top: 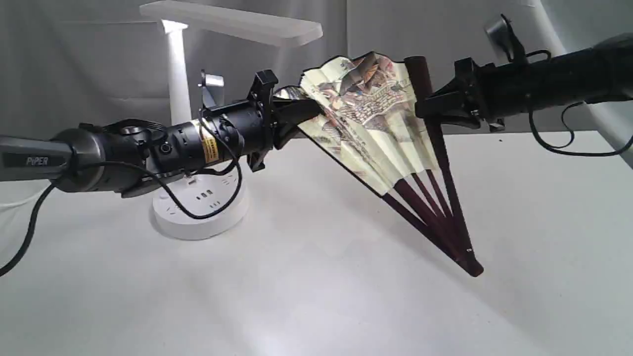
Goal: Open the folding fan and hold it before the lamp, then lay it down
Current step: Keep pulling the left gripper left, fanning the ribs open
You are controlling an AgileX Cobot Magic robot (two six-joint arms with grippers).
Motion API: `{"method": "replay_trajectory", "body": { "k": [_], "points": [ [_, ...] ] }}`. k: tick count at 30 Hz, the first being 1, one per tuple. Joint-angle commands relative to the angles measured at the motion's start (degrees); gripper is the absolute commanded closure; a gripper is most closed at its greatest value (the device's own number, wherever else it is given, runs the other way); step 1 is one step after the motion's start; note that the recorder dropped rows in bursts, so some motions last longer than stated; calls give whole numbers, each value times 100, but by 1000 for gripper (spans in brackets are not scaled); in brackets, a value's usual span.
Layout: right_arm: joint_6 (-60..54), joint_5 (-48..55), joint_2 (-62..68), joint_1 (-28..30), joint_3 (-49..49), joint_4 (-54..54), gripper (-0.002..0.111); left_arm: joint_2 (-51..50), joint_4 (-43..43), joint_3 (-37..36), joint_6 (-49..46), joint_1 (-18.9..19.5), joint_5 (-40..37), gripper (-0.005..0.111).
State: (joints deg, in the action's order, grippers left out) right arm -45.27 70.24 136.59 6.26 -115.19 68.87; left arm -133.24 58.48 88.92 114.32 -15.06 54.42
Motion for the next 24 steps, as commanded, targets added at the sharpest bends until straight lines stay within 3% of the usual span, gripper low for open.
{"method": "replay_trajectory", "body": {
  "k": [1, 8, 24],
  "points": [
    [-74, -28, -15, 109, 14, 26, 108, 115, 128, 8, 110, 30, 296, 107],
    [-74, -28, -15, 310, 14, 121, 108, 115, 249, 8, 123, 30, 855, 107],
    [-72, -28, -15, 457, 14, 121, 108, 115, 1126, -2, 558, 180, 877, 107]
  ]
}}
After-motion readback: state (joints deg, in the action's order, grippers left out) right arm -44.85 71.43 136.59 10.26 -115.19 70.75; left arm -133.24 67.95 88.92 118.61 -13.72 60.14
